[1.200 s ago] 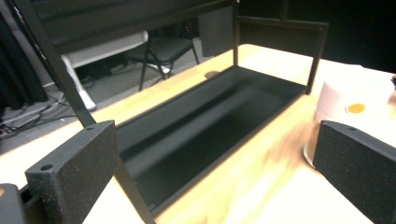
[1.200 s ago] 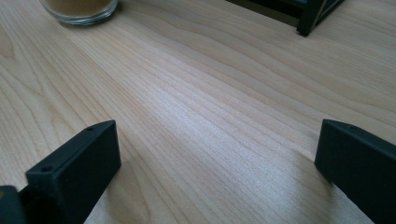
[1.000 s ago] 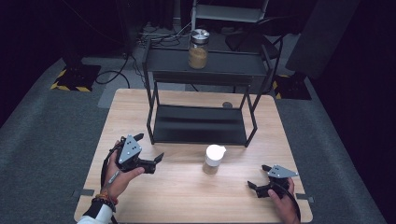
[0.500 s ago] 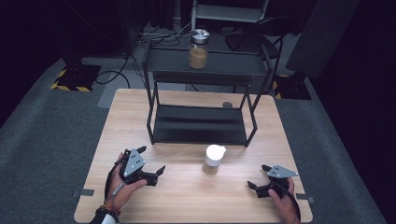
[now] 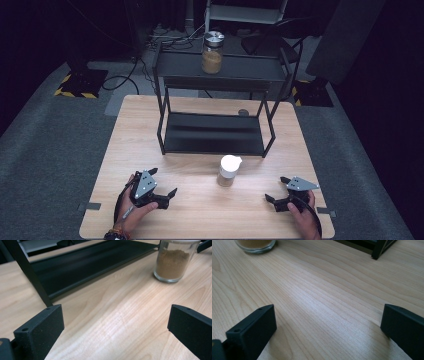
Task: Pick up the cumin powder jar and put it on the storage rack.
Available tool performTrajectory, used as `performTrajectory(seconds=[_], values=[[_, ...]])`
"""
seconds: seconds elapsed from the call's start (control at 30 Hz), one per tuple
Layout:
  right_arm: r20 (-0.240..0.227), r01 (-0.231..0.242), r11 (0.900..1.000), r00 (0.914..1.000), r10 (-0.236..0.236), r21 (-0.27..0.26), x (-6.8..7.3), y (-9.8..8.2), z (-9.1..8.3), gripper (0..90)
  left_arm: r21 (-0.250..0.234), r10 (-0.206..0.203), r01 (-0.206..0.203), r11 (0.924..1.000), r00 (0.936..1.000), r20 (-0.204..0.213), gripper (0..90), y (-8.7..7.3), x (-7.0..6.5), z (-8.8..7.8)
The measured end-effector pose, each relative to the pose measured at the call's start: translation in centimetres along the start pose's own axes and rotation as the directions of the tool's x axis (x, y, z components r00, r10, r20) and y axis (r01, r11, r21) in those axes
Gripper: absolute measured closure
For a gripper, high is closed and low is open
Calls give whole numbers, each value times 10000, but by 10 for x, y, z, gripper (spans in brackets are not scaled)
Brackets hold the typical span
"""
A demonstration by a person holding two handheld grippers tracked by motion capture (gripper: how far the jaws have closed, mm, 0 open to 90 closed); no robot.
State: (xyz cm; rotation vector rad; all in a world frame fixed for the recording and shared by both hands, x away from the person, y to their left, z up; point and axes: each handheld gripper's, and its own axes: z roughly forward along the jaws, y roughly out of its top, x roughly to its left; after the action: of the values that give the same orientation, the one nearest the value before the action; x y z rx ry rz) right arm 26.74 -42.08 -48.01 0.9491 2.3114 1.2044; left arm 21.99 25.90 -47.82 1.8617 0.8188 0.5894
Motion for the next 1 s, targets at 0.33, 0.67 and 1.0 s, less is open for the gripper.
performTrajectory(seconds=[0.33, 0.67, 1.0], values=[[2, 29, 10000, 10000, -29, -10, 0, 0, 0, 0, 498, -197, 186, 9986, 9996, 202, 5, -11, -4, 7], [-32, 31, 10000, 10000, -31, -4, 0, 0, 0, 0, 743, -142, 128, 9972, 9997, 191, 6, -13, -5, 10], [-13, 72, 10000, 10000, -72, -19, 0, 0, 0, 0, 1110, 90, -112, 9938, 9998, 200, 6, -10, -6, 14]])
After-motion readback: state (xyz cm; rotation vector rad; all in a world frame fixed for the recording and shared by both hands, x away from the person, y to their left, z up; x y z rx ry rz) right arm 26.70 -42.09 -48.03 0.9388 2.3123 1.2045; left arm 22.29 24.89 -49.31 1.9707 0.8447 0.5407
